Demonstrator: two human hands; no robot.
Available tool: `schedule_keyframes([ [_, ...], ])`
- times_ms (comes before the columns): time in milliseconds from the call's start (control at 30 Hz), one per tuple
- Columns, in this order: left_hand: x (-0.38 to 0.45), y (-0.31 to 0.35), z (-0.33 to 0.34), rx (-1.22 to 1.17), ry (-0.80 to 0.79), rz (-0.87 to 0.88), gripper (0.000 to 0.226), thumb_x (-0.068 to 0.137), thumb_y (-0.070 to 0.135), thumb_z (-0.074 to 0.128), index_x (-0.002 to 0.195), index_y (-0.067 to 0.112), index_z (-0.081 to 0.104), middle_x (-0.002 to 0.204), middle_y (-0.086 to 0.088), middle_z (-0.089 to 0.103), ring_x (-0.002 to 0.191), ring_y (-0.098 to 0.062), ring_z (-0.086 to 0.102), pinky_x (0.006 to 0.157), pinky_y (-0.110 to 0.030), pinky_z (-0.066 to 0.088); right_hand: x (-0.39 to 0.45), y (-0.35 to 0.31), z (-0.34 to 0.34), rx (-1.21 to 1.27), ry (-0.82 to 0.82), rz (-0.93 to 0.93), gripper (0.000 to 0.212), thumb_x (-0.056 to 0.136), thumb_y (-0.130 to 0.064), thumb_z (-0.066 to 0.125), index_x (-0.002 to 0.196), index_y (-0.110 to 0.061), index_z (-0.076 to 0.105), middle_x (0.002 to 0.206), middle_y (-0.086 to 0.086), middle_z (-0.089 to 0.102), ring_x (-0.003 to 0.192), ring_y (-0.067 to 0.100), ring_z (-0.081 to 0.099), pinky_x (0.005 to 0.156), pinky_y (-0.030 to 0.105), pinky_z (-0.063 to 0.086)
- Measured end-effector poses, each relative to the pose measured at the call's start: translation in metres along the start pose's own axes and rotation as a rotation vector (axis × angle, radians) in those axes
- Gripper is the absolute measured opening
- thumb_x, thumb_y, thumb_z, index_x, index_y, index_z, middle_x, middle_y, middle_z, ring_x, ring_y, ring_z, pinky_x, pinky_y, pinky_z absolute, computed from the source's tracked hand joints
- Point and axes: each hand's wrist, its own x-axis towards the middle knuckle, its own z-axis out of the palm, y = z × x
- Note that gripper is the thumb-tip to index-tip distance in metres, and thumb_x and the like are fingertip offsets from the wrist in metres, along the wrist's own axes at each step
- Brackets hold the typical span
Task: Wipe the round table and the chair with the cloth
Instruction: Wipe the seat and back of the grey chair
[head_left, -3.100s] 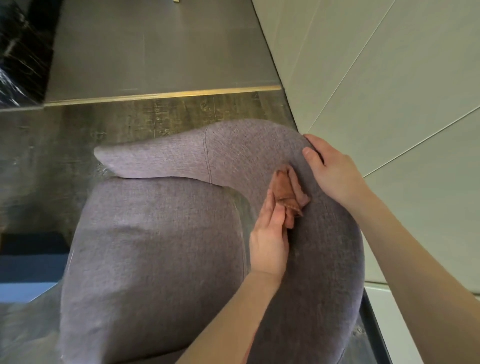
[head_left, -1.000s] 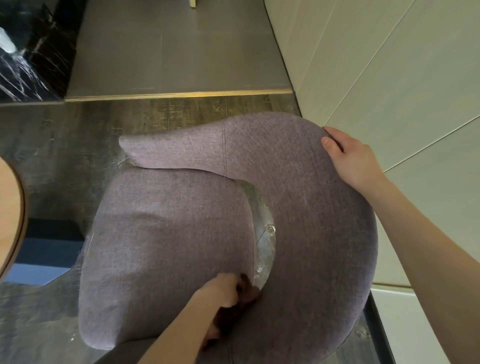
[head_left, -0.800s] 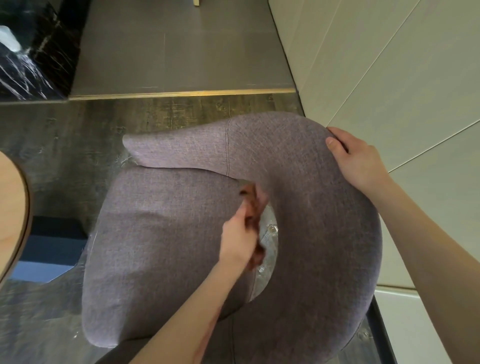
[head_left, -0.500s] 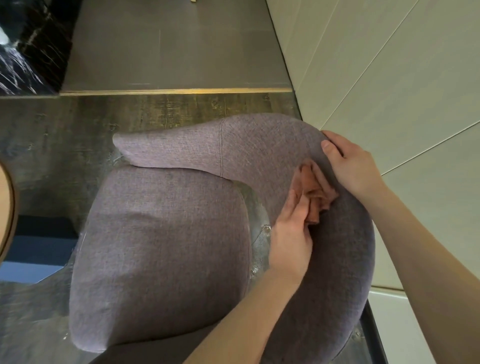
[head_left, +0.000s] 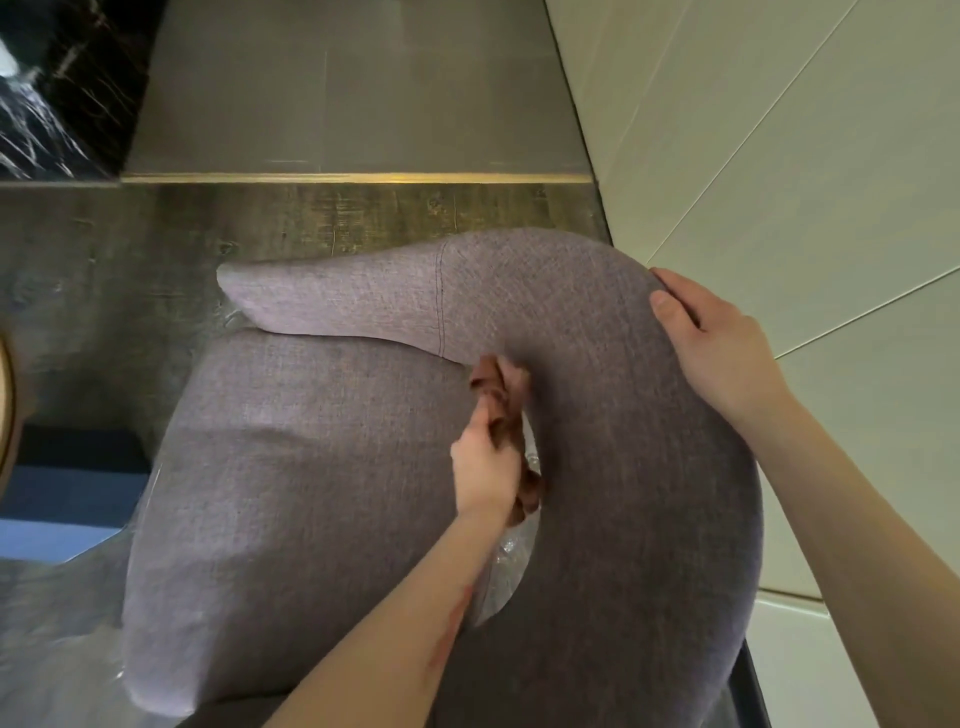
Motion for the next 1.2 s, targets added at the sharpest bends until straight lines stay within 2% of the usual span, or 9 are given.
schedule_keyframes([
  [133, 0.002, 0.053, 0.029, -0.073, 0.085, 0.142, 0.059, 0.085, -0.005, 0.042, 0.14, 0.015, 0.038, 0.119, -0.021, 0.062, 0.108, -0.035, 0.057, 0.092, -0.031, 0.041, 0.001, -0.002, -0.001, -0.003, 0.01, 0.0, 0.04, 0.095, -0.035, 0.036, 0.134, -0.024, 0.043, 0.14, 0.007, 0.049, 0.128, 0.028, 0.042, 0.101, 0.028, 0.03],
  [333, 0.003, 0.029, 0.037, 0.094, -0.003, 0.162, 0.05, 0.082, -0.008, 0.037, 0.125, 0.012, 0.05, 0.121, -0.02, 0.061, 0.105, -0.038, 0.057, 0.093, -0.042, 0.046, 0.002, -0.001, 0.0, -0.017, 0.009, 0.006, 0.04, 0.095, -0.035, 0.036, 0.134, -0.026, 0.042, 0.139, 0.007, 0.05, 0.126, 0.029, 0.044, 0.098, 0.027, 0.031],
  [533, 0.004, -0.024, 0.029, 0.403, -0.416, -0.279, 0.04, 0.087, 0.002, 0.045, 0.127, 0.004, 0.049, 0.125, -0.022, 0.056, 0.115, -0.036, 0.054, 0.096, -0.038, 0.046, 0.001, 0.001, 0.002, -0.013, 0.005, -0.013, 0.041, 0.095, -0.036, 0.035, 0.134, -0.026, 0.041, 0.139, 0.006, 0.049, 0.127, 0.028, 0.043, 0.101, 0.03, 0.032],
  [633, -0.009, -0.042, 0.012, 0.48, -0.515, -0.315, 0.044, 0.087, 0.004, 0.044, 0.13, 0.011, 0.049, 0.128, -0.017, 0.056, 0.116, -0.032, 0.054, 0.095, -0.033, 0.046, 0.001, 0.001, 0.0, 0.017, 0.002, -0.013, 0.041, 0.095, -0.036, 0.035, 0.134, -0.026, 0.042, 0.14, 0.005, 0.049, 0.128, 0.026, 0.042, 0.102, 0.029, 0.03],
  [833, -0.036, 0.033, 0.002, 0.05, -0.107, 0.285, 0.047, 0.08, -0.008, 0.04, 0.12, 0.012, 0.054, 0.094, -0.016, 0.068, 0.086, -0.029, 0.064, 0.071, -0.021, 0.043, 0.001, 0.0, 0.001, 0.012, 0.005, -0.001, 0.04, 0.095, -0.034, 0.038, 0.133, -0.024, 0.044, 0.138, 0.007, 0.05, 0.127, 0.029, 0.043, 0.1, 0.028, 0.031],
  [933, -0.057, 0.062, 0.017, 0.042, -0.041, 0.514, 0.058, 0.079, -0.006, 0.043, 0.133, 0.016, 0.046, 0.111, -0.017, 0.066, 0.091, -0.03, 0.063, 0.076, -0.021, 0.042, 0.002, 0.001, 0.001, 0.028, 0.014, -0.012, 0.038, 0.094, -0.03, 0.042, 0.13, -0.021, 0.047, 0.135, 0.01, 0.053, 0.124, 0.028, 0.047, 0.097, 0.025, 0.031],
  [1000, -0.066, 0.056, 0.026, 0.109, 0.025, 0.588, 0.056, 0.078, -0.01, 0.047, 0.13, 0.01, 0.05, 0.134, -0.017, 0.055, 0.106, -0.032, 0.061, 0.092, -0.019, 0.039, 0.002, 0.001, 0.002, 0.024, 0.013, -0.003, 0.038, 0.094, -0.031, 0.041, 0.131, -0.022, 0.047, 0.135, 0.01, 0.053, 0.124, 0.03, 0.046, 0.1, 0.03, 0.032],
  [1100, -0.062, 0.03, 0.033, 0.129, 0.061, 0.645, 0.046, 0.077, -0.013, 0.05, 0.118, 0.004, 0.06, 0.137, -0.018, 0.05, 0.116, -0.028, 0.057, 0.097, -0.026, 0.041, 0.003, 0.0, 0.003, -0.015, 0.019, 0.008, 0.039, 0.094, -0.033, 0.038, 0.133, -0.024, 0.044, 0.136, 0.011, 0.052, 0.125, 0.032, 0.045, 0.102, 0.034, 0.033],
  [1200, -0.051, -0.005, 0.029, 0.222, -0.127, 0.475, 0.044, 0.081, -0.011, 0.044, 0.118, 0.007, 0.06, 0.138, -0.015, 0.051, 0.122, -0.028, 0.053, 0.1, -0.024, 0.039, 0.002, 0.001, 0.003, -0.032, 0.005, 0.014, 0.04, 0.095, -0.035, 0.036, 0.134, -0.026, 0.041, 0.136, 0.011, 0.052, 0.124, 0.033, 0.045, 0.101, 0.035, 0.034],
])
